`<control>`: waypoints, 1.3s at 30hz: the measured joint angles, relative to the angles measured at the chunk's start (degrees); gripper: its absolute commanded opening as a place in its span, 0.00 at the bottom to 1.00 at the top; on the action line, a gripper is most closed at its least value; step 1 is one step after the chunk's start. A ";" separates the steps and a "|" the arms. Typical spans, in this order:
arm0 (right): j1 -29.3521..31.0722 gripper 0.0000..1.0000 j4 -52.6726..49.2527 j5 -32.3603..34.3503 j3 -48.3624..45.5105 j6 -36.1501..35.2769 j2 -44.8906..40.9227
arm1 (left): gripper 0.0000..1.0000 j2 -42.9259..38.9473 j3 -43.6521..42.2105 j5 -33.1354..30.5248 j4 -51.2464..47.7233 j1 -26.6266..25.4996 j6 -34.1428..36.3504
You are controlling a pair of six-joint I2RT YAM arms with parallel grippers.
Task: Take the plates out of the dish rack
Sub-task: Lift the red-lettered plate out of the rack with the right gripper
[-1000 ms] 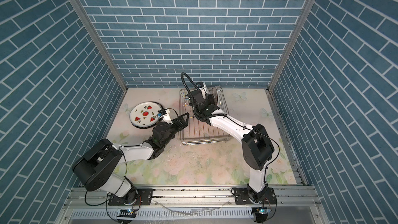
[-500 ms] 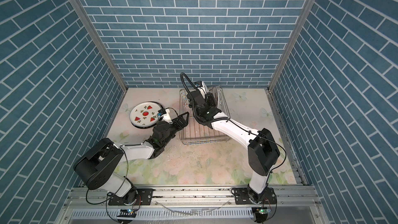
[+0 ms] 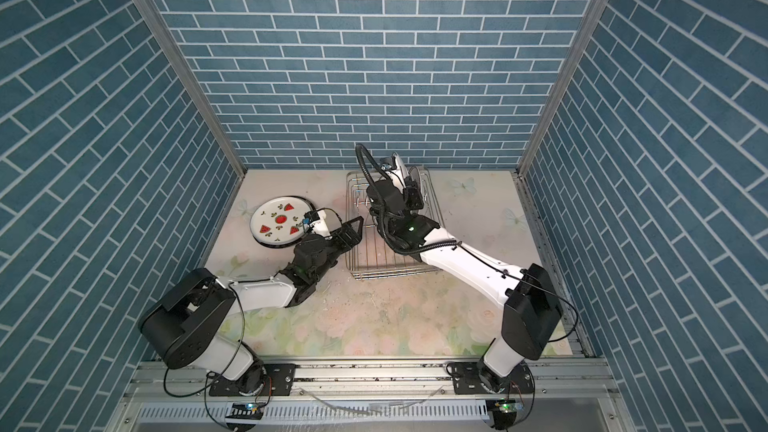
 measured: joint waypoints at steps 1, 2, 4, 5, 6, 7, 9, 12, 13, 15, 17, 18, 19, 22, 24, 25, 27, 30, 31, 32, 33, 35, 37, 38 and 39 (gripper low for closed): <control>0.11 0.00 0.20 0.09 -0.79 -0.02 -0.81 | 1.00 -0.17 -0.22 0.00 0.00 0.00 -0.02; 0.22 0.00 0.63 0.04 -1.84 -0.02 -1.90 | 1.00 -0.55 -0.57 -0.04 -0.13 0.00 -0.07; 0.44 0.00 1.20 -0.31 -4.15 0.00 -4.31 | 1.00 -1.16 -1.60 0.24 -1.55 -0.04 -0.37; 0.55 0.00 1.29 -0.76 -5.35 0.07 -5.84 | 1.00 -1.42 -2.38 0.24 -2.47 -0.11 -0.46; 0.66 0.00 1.46 -1.31 -6.56 0.17 -7.41 | 1.00 -1.77 -3.13 0.28 -3.63 -0.20 -0.55; 0.74 0.00 1.66 -1.97 -7.67 0.24 -8.94 | 1.00 -2.14 -3.67 0.24 -4.50 -0.24 -0.57; 0.85 0.00 1.73 -3.28 -9.86 0.52 -12.52 | 1.00 -3.65 -4.83 0.09 -6.36 -0.24 -0.57; 0.85 0.00 2.01 -4.66 -11.69 0.79 -16.57 | 1.00 -6.34 -5.57 -0.28 -8.26 -0.24 -0.52; 0.85 0.00 2.12 -5.07 -12.28 1.03 -17.70 | 1.00 -7.13 -5.70 -0.44 -8.44 -0.28 -0.50; 0.85 0.00 2.32 -6.23 -13.99 1.79 -20.22 | 1.00 -9.01 -6.21 -0.83 -8.70 -0.39 -0.35; 0.85 0.00 2.29 -7.85 -15.96 2.47 -22.64 | 1.00 -10.64 -6.93 -1.18 -8.74 -0.39 -0.31; 0.85 0.00 2.16 -8.92 -17.14 3.21 -24.02 | 1.00 -11.54 -7.30 -1.33 -8.98 -0.39 -0.20; 0.83 0.00 1.97 -10.16 -18.21 3.78 -25.31 | 1.00 -12.35 -7.67 -1.36 -9.31 -0.39 -0.02; 0.11 0.00 1.38 -15.52 -22.45 6.43 -30.40 | 1.00 -15.34 -8.11 -1.22 -11.56 -0.46 0.96; -1.42 0.00 0.96 -20.92 -25.29 8.87 -34.14 | 1.00 -18.21 -8.17 -1.25 -13.29 -0.50 1.70; -2.58 0.00 0.94 -23.45 -26.49 10.08 -35.65 | 1.00 -19.69 -8.20 -1.31 -14.21 -0.52 2.12; -5.97 0.00 0.94 -29.68 -29.07 13.29 -38.84 | 1.00 -23.50 -8.63 -1.29 -15.56 -0.61 3.23; -10.38 0.00 0.94 -38.36 -32.81 17.88 -42.84 | 1.00 -28.24 -9.46 0.48 -16.63 -0.66 5.60; -11.15 0.00 1.01 -40.57 -33.83 19.08 -43.85 | 1.00 -29.22 -9.64 1.64 -16.68 -0.68 6.49; -11.69 0.00 1.01 -43.23 -35.04 20.41 -45.03 | 1.00 -30.05 -9.70 3.45 -16.70 -0.68 7.58; -12.04 0.00 1.09 -45.99 -36.24 21.84 -46.14 | 1.00 -30.58 -9.70 5.68 -16.57 -0.70 8.66; -12.70 0.00 1.70 -50.12 -38.27 24.17 -47.82 | 1.00 -30.93 -9.73 9.64 -16.00 -0.74 10.16; -13.40 0.00 2.36 -54.49 -40.50 27.36 -49.59 | 1.00 -30.95 -9.84 13.86 -14.95 -0.76 11.17; -13.92 0.00 3.50 -56.57 -42.18 29.27 -50.71 | 1.00 -30.95 -9.90 15.91 -14.34 -0.76 11.52; -14.43 0.00 4.87 -58.51 -44.04 31.28 -51.89 | 1.00 -30.95 -9.92 17.57 -13.70 -0.76 11.74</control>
